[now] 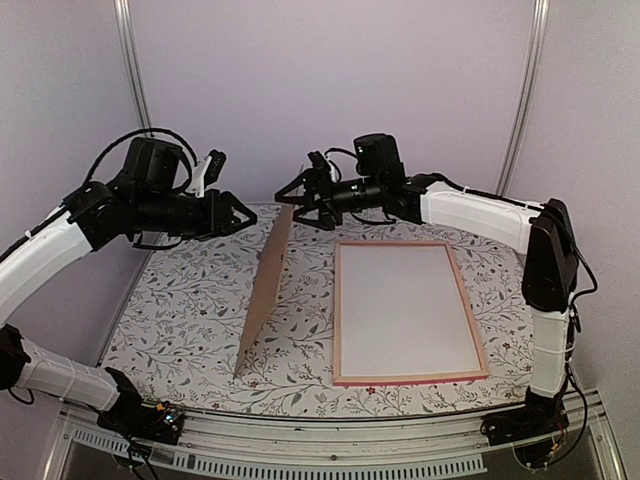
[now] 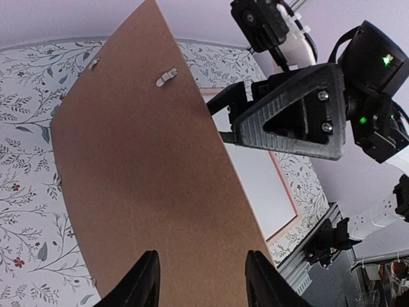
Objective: Put the photo into the frame
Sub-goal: Pass from the left arm to the right
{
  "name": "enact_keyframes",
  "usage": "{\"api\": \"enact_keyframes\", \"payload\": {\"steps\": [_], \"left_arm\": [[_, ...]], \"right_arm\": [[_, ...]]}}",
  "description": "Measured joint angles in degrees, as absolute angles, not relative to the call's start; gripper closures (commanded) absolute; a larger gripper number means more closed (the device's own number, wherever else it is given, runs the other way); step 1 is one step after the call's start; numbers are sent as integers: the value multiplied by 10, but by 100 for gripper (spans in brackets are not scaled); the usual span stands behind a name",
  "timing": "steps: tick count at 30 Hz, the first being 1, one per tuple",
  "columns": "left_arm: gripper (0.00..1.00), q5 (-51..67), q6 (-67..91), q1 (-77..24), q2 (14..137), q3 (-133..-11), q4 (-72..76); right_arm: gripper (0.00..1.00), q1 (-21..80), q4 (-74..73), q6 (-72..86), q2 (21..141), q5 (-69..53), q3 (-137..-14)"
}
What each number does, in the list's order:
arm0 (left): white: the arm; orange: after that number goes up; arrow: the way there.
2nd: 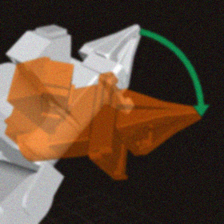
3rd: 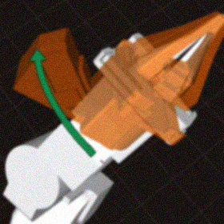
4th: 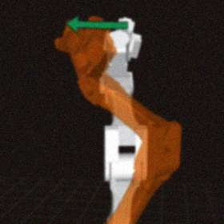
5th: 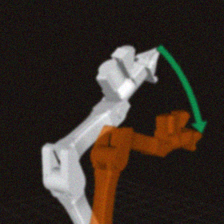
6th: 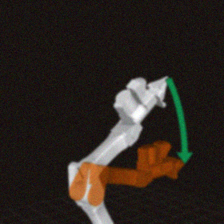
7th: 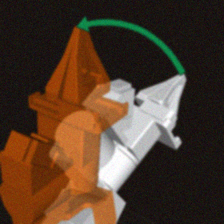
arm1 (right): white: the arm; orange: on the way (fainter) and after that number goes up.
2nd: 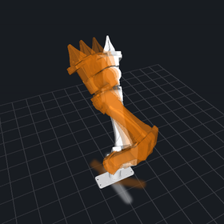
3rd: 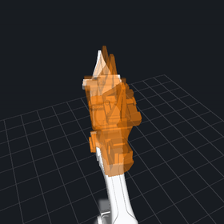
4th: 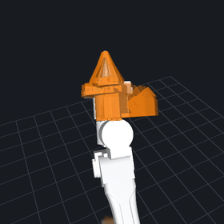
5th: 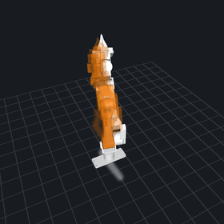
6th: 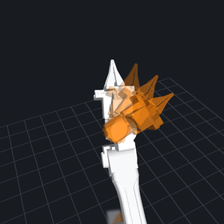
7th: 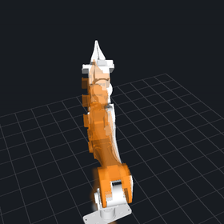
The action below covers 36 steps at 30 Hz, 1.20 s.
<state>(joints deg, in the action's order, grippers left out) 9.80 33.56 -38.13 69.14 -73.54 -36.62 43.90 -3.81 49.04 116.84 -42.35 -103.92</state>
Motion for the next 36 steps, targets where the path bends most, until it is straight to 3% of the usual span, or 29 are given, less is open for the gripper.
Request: {"api": "enact_keyframes", "payload": {"steps": [7, 10, 14, 25, 36], "left_arm": [[52, 94, 336, -382, 672, -731, -360], [52, 84, 335, -382, 666, -731, -360], [52, 72, 331, -382, 665, -729, -361], [52, 46, 321, -380, 652, -692, -361], [51, 59, 317, -319, 648, -581, -314]], "right_arm": [[27, 439, -78, 487, 1187, -394, -1039], [40, 439, -108, 469, 1187, -370, -1039], [66, 438, -138, 440, 1188, -345, -1037], [99, 435, -158, 397, 1210, -312, -997], [100, 397, -59, 432, 1167, -364, -837]]}}
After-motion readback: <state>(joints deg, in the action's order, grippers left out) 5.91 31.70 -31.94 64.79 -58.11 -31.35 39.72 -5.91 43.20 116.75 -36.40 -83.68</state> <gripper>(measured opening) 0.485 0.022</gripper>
